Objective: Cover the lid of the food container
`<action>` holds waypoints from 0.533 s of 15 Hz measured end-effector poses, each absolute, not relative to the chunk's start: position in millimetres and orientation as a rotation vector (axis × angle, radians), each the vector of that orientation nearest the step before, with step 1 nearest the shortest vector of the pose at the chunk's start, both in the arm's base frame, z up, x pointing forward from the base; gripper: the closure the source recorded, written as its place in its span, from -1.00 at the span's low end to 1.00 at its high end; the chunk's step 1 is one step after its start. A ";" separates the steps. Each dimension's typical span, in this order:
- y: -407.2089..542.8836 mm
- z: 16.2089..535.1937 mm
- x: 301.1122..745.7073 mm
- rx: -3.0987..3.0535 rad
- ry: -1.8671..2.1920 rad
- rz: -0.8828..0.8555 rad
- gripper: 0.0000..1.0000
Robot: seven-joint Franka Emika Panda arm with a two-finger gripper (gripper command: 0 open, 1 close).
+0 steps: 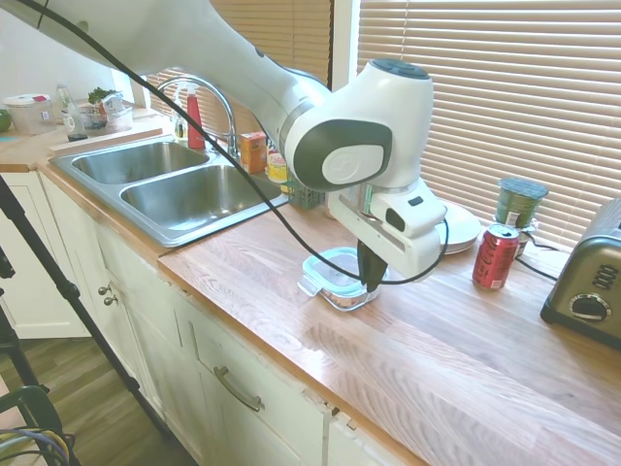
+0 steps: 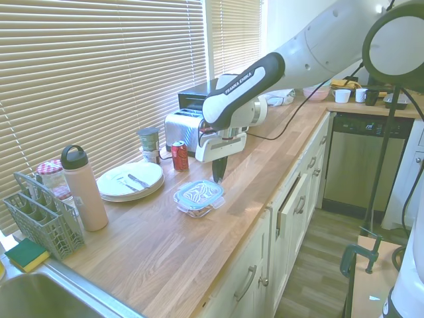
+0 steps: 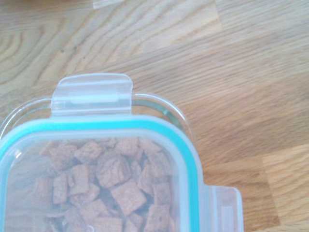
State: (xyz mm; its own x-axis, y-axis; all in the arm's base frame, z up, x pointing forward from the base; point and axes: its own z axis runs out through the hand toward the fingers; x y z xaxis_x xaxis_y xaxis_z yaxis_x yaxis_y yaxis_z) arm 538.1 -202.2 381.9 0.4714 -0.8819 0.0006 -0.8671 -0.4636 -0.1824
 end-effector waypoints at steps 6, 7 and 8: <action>-203.5 378.9 539.0 -2.557 1.537 -0.135 -1.00; -203.5 378.9 539.0 -2.557 1.537 -0.135 -1.00; -203.5 379.1 539.1 -2.556 1.537 -0.136 -1.00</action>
